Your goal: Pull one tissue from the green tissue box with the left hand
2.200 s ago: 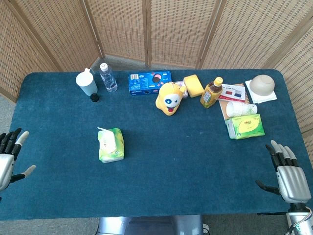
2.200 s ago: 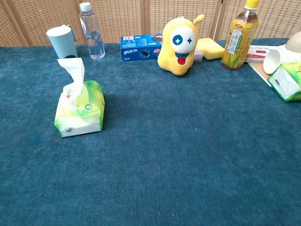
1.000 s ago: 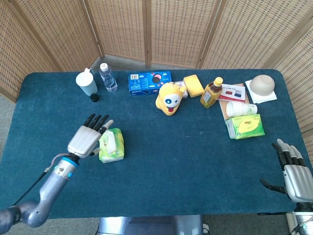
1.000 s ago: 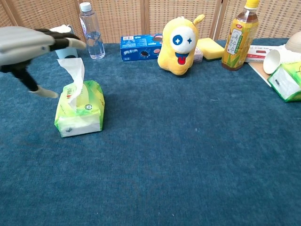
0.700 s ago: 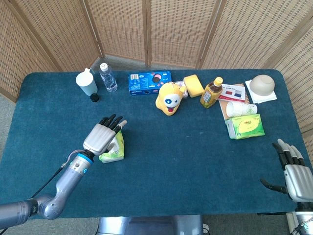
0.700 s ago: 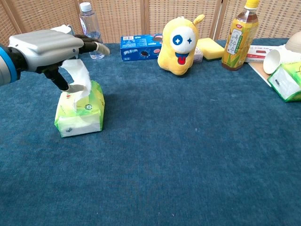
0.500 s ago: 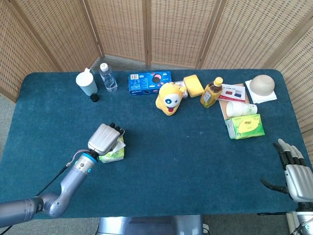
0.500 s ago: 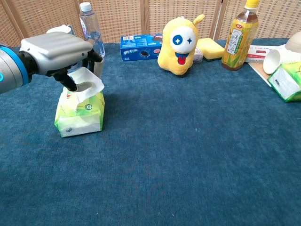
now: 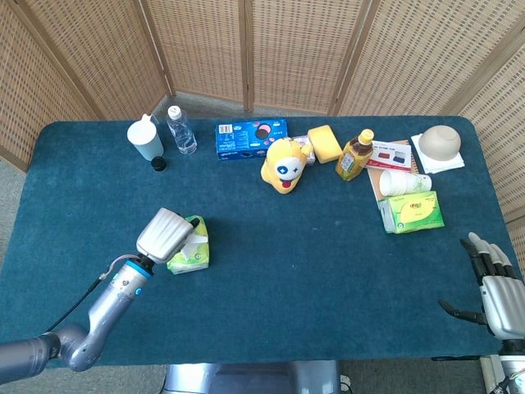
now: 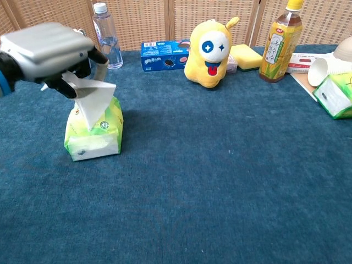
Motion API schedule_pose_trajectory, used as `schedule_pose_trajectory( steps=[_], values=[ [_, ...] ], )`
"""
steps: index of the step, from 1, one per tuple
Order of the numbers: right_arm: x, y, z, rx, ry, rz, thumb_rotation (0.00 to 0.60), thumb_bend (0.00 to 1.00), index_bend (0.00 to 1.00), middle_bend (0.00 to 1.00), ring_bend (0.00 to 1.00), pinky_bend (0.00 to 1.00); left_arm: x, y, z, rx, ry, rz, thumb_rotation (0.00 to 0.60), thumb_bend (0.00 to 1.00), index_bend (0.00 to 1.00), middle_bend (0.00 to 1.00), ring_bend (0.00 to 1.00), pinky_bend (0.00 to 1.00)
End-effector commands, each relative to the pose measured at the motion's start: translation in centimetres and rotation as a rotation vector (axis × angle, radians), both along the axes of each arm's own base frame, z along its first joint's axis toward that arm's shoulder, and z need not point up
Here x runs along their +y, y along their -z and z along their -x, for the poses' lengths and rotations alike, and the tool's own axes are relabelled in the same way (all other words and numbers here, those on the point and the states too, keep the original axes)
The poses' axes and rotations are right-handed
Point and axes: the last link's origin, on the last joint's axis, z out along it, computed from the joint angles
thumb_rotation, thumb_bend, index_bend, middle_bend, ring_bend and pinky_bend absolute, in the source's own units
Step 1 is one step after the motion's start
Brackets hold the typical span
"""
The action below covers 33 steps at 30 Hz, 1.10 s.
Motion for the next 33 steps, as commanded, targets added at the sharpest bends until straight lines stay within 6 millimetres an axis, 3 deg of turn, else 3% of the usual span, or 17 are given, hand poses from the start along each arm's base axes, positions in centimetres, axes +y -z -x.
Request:
schedule_pose_trajectory(
  steps=[1,9,11,13,18,27,31,33],
  values=[
    [0.0,0.0,0.0,0.001,0.001,0.000,0.553,0.00,0.00,0.00,0.00,0.00,-0.4,-2.5,-1.0,-0.074,0.042,-0.036,0.600,0.51,0.79,0.88,0.76,0.97],
    [0.0,0.3,-0.1,0.009,0.000,-0.008,0.553,0.00,0.00,0.00,0.00,0.00,-1.9,-9.0,-4.6,-0.237,0.155,-0.129,0.600,0.51,0.79,0.88,0.75,0.97],
    [0.1,0.4,-0.2,0.013,-0.003,-0.011,0.555,0.00,0.00,0.00,0.00,0.00,-3.5,-10.7,-5.7,-0.297,0.187,-0.107,0.600,0.51,0.79,0.88,0.75,0.97],
    [0.1,0.6,-0.2,0.015,-0.005,-0.013,0.553,0.00,0.00,0.00,0.00,0.00,-5.1,-11.1,-5.6,-0.278,0.172,-0.037,0.600,0.51,0.79,0.88,0.75,0.97],
    [0.1,0.6,-0.3,0.020,-0.007,-0.014,0.554,0.00,0.00,0.00,0.00,0.00,-6.8,-10.0,-4.7,-0.220,0.170,0.090,0.600,0.50,0.79,0.88,0.74,0.97],
    [0.1,0.8,-0.3,0.023,-0.002,-0.020,0.554,0.00,0.00,0.00,0.00,0.00,-8.4,-3.0,-1.1,-0.047,0.199,0.275,0.600,0.49,0.78,0.87,0.69,0.97],
    [0.0,0.8,-0.1,0.023,0.004,-0.020,0.556,0.00,0.00,0.00,0.00,0.00,-8.8,-1.5,0.3,0.005,0.192,0.301,0.600,0.48,0.77,0.86,0.67,0.96],
    [0.0,0.8,-0.2,0.024,0.003,-0.021,0.556,0.00,0.00,0.00,0.00,0.00,-8.9,-1.3,1.1,0.039,0.173,0.302,0.600,0.48,0.74,0.74,0.58,0.85]
  ],
)
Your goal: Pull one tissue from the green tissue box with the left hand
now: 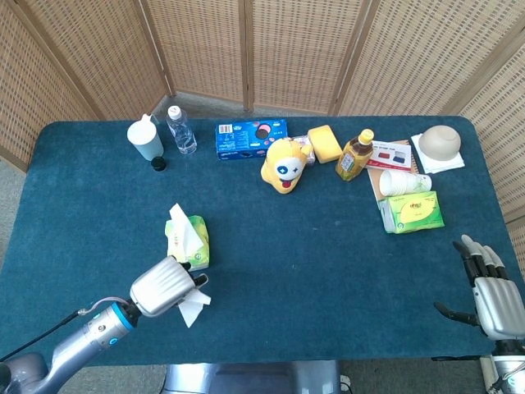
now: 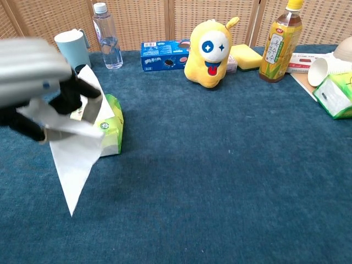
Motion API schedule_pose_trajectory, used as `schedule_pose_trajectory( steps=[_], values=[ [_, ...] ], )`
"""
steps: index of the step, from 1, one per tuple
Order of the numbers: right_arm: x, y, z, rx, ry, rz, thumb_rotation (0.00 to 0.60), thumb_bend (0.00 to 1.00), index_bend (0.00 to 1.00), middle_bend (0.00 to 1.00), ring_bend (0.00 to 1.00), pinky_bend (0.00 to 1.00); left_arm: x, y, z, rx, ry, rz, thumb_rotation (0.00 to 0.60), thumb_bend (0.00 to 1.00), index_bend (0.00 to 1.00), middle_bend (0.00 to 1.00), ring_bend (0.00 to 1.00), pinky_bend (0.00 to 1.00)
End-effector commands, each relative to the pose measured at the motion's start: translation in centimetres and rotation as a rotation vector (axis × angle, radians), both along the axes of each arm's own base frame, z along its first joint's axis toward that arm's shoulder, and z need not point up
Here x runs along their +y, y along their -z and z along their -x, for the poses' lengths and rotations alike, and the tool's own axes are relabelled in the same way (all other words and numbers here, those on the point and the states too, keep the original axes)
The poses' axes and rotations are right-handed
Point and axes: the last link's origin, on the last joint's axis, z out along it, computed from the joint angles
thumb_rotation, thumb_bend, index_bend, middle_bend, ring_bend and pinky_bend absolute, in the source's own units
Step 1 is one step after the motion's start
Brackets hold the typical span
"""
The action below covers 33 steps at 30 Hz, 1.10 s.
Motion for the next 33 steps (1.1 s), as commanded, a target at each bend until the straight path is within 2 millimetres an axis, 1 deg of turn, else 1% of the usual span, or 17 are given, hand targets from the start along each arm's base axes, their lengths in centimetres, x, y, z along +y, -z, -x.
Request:
schedule_pose_trajectory(
  steps=[1,2,3,4,5,6,8,11,15,18,22,24,25,28,30,31,33],
  values=[
    [0.0,0.0,0.0,0.001,-0.001,0.000,0.555,0.00,0.00,0.00,0.00,0.00,-0.3,0.6,1.4,0.057,-0.020,0.001,0.600,0.47,0.69,0.64,0.50,0.74],
    [0.0,0.0,0.0,0.001,-0.002,0.000,0.555,0.00,0.00,0.00,0.00,0.00,-0.3,0.5,1.6,0.061,-0.026,-0.009,0.600,0.45,0.57,0.42,0.32,0.54],
    [0.0,0.0,0.0,0.002,-0.002,0.000,0.556,0.00,0.00,0.00,0.00,0.00,-0.3,0.4,1.7,0.063,-0.030,-0.024,0.600,0.42,0.42,0.20,0.16,0.34],
    [0.0,0.0,0.0,0.002,-0.002,0.001,0.556,0.00,0.00,0.00,0.00,0.00,-0.3,0.2,1.7,0.045,-0.049,-0.030,0.600,0.40,0.32,0.10,0.07,0.24],
    [0.0,0.1,0.0,0.003,0.000,-0.001,0.557,0.00,0.00,0.00,0.00,0.00,-0.4,-0.1,1.6,0.023,-0.069,-0.027,0.600,0.37,0.21,0.01,0.00,0.16],
    [0.0,0.1,0.0,0.004,0.001,-0.003,0.557,0.00,0.00,0.00,0.00,0.00,-0.4,-0.3,1.5,0.018,-0.070,-0.033,0.600,0.35,0.14,0.00,0.00,0.14],
    [0.0,0.2,0.0,0.006,0.003,-0.006,0.557,0.00,0.00,0.00,0.00,0.00,-0.5,-0.6,1.5,0.014,-0.063,-0.042,0.600,0.34,0.08,0.00,0.00,0.13],
    [0.1,0.3,-0.1,0.010,0.001,-0.009,0.556,0.00,0.00,0.00,0.00,0.00,-0.8,-1.3,1.2,-0.019,-0.058,-0.060,0.600,0.34,0.02,0.00,0.00,0.13],
    [0.1,0.4,-0.1,0.013,0.001,-0.009,0.557,0.00,0.00,0.00,0.00,0.00,-0.5,-3.5,1.2,-0.143,-0.090,-0.112,0.600,0.34,0.02,0.00,0.00,0.13],
    [0.0,0.5,-0.1,0.017,0.002,-0.012,0.556,0.00,0.00,0.00,0.00,0.00,0.6,-5.7,2.1,-0.209,-0.134,-0.186,0.600,0.35,0.04,0.00,0.00,0.12],
    [0.0,0.7,-0.1,0.024,0.003,-0.016,0.556,0.00,0.00,0.00,0.00,0.00,2.0,-8.6,4.3,-0.251,-0.227,-0.289,0.600,0.36,0.06,0.00,0.00,0.12],
    [0.0,0.7,-0.1,0.027,0.001,-0.018,0.556,0.00,0.00,0.00,0.00,0.00,2.2,-10.1,5.8,-0.275,-0.289,-0.328,0.600,0.37,0.08,0.00,0.00,0.12],
    [0.0,0.7,-0.2,0.029,0.001,-0.018,0.555,0.00,0.00,0.00,0.00,0.00,2.3,-10.5,6.3,-0.286,-0.310,-0.337,0.600,0.37,0.10,0.00,0.00,0.12],
    [0.1,0.9,-0.2,0.035,0.000,-0.022,0.555,0.00,0.00,0.00,0.00,0.00,2.2,-12.1,8.9,-0.319,-0.397,-0.384,0.600,0.38,0.14,0.00,0.00,0.12],
    [0.1,0.9,-0.1,0.043,0.004,-0.019,0.556,0.00,0.00,0.00,0.00,0.00,1.9,-13.0,10.8,-0.325,-0.456,-0.421,0.600,0.39,0.14,0.00,0.00,0.11],
    [-0.1,0.7,0.1,0.071,0.007,0.001,0.556,0.00,0.00,0.00,0.00,0.00,1.0,-13.7,13.0,-0.299,-0.536,-0.465,0.600,0.39,0.14,0.00,0.00,0.11],
    [-0.3,0.7,0.2,0.093,0.010,0.022,0.557,0.00,0.00,0.00,0.00,0.00,-0.1,-14.1,14.2,-0.302,-0.583,-0.487,0.600,0.39,0.14,0.00,0.00,0.10]
  ],
)
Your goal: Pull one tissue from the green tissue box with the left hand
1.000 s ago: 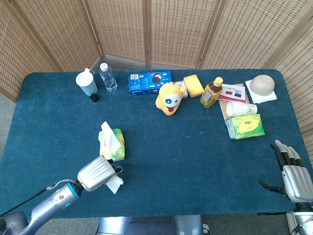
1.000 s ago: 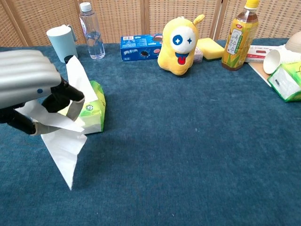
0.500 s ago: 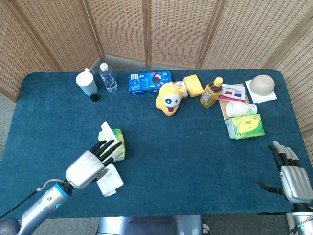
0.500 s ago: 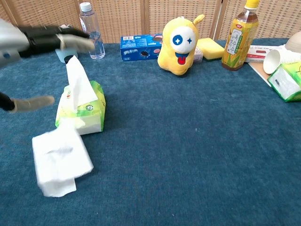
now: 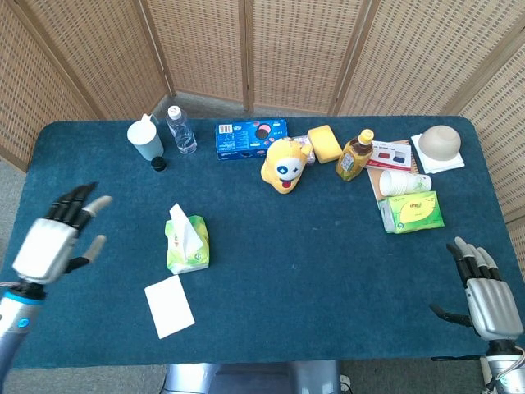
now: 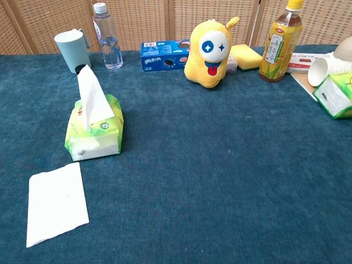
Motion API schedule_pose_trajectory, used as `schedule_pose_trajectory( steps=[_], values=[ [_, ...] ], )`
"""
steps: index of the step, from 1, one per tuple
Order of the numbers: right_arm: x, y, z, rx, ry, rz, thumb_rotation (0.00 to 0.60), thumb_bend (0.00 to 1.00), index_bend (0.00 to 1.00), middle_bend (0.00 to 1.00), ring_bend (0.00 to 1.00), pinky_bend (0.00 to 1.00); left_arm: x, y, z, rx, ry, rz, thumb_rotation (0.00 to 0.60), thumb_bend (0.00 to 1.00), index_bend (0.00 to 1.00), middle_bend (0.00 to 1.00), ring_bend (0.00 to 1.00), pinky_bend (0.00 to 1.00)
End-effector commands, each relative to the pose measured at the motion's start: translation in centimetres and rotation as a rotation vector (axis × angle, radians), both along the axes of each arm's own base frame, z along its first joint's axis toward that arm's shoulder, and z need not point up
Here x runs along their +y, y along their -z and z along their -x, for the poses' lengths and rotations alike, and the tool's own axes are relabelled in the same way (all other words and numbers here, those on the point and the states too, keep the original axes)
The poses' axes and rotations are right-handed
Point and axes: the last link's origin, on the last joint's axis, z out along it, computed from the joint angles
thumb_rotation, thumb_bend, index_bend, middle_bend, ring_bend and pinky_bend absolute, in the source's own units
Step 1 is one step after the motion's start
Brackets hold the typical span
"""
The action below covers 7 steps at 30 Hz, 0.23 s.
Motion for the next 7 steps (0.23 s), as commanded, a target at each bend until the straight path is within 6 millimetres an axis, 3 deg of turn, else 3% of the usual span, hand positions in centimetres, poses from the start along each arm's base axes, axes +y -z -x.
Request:
schedule_pose_trajectory(
  steps=[1,7],
  values=[
    [-0.3,-0.1,0.3,0.045,0.004,0.041,0.558,0.00,0.00,0.00,0.00,0.00,-2.4,-1.9,4.1,-0.007,-0.158,-0.075,0.600,0.39,0.14,0.00,0.00,0.09],
    [-0.4,-0.3,0.4,0.085,0.000,0.086,0.557,0.00,0.00,0.00,0.00,0.00,-4.9,-2.1,5.7,-0.019,-0.262,-0.081,0.600,0.39,0.14,0.00,0.00,0.08]
  ],
)
